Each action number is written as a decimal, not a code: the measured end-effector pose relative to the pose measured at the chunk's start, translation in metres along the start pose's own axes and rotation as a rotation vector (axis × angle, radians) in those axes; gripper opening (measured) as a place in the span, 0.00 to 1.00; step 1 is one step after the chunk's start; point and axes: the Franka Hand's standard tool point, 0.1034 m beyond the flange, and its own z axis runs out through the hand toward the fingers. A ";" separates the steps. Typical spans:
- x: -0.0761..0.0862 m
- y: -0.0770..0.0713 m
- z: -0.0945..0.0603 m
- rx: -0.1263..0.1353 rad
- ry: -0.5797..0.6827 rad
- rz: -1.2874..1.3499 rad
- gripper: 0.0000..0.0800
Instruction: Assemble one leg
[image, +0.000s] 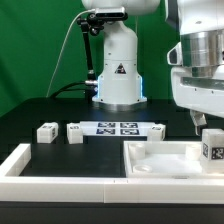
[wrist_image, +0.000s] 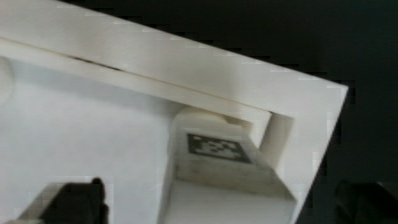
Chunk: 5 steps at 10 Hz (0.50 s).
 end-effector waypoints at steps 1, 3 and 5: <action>-0.001 -0.001 -0.001 -0.005 0.001 -0.118 0.81; -0.003 -0.001 0.000 -0.016 0.011 -0.330 0.81; 0.003 0.000 0.001 -0.023 0.015 -0.559 0.81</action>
Offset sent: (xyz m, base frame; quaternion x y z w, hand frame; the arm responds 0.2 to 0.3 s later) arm 0.0064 0.0018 -0.0019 -0.0070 -0.0071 -0.2137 0.9769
